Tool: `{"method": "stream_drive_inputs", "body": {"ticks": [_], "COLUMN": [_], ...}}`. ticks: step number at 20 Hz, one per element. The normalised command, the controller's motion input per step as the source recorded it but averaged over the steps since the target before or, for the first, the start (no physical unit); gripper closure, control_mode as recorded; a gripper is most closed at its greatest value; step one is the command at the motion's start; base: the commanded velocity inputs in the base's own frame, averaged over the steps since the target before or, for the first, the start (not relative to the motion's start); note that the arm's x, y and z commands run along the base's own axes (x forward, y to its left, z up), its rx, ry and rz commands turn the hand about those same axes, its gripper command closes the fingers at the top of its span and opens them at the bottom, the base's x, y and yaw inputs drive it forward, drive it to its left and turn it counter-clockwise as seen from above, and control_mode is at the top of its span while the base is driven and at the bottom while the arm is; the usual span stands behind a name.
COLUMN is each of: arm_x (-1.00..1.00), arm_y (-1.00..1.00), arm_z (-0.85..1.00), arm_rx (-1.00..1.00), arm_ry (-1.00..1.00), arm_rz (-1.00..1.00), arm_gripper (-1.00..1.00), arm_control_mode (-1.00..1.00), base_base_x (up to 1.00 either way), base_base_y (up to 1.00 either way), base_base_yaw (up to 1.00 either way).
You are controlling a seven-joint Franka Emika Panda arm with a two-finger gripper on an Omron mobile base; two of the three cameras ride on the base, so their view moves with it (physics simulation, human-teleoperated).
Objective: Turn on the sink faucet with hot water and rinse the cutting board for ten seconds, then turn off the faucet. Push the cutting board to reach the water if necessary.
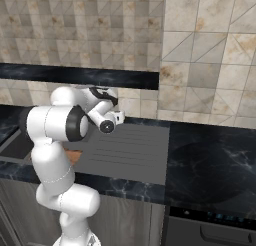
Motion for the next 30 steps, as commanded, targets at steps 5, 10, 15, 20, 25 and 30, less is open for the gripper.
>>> {"method": "stream_drive_inputs", "body": {"ticks": [5,10,15,20,25,30], "arm_x": [0.23,0.23,0.21,0.09,0.09,0.07], "arm_y": [0.00,0.00,0.00,0.00,0.01,0.00], "arm_z": [0.00,0.00,-0.11,-0.17,-0.12,0.00], "arm_rx": [0.10,0.07,0.03,0.01,0.00,0.00], "arm_ry": [0.00,0.00,0.00,0.00,0.00,0.00], "arm_rz": [0.00,0.00,0.00,0.00,0.00,-0.02], "arm_gripper": [-1.00,-1.00,-1.00,-1.00,-1.00,-1.00], "arm_control_mode": [-1.00,-1.00,-1.00,-1.00,-1.00,-1.00], "base_base_x": [0.00,0.00,0.00,0.00,0.00,0.00], "base_base_y": [0.00,0.00,0.00,0.00,0.00,0.00], "base_base_yaw": [0.00,0.00,0.00,0.00,0.00,0.00]}}
